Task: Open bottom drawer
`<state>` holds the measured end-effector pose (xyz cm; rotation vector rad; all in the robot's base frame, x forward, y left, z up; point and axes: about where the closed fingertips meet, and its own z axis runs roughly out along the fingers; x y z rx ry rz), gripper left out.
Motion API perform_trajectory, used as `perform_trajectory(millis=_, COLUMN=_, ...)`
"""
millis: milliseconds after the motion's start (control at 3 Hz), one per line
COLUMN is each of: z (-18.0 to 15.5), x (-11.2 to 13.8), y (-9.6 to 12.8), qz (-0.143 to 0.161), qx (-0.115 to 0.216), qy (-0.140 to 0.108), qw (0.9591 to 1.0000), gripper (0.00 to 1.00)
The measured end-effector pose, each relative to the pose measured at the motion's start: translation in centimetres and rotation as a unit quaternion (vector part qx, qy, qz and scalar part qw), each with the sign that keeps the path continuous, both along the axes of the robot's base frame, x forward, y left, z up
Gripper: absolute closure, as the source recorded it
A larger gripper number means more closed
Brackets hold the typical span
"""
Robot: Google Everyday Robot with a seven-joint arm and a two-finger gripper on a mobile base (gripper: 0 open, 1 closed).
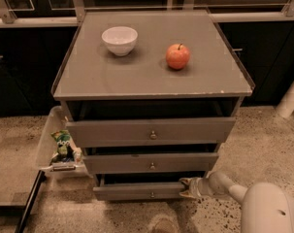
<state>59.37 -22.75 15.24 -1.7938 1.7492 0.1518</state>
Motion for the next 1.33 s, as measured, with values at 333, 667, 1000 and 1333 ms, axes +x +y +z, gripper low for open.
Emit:
perform_trajectory(millis=333, z=0.29, x=0.05, y=0.03, qz=0.000, qx=0.000, qy=0.000, qw=1.0000, gripper=0.87)
perform_trajectory(millis=667, z=0.41, x=-0.38, y=0.03, qz=0.003, qx=0.003, qy=0.003, qw=1.0000, gripper=1.00)
perform_trajectory(millis=1000, z=1.08, x=-0.21, y=-0.16, qz=0.007, qx=-0.001, qy=-0.007, qw=0.9999, gripper=0.81)
perform_trajectory(millis=1333, z=1.08, x=-0.22, y=-0.15, qz=0.007, qx=-0.001, qy=-0.007, qw=0.9999, gripper=0.58)
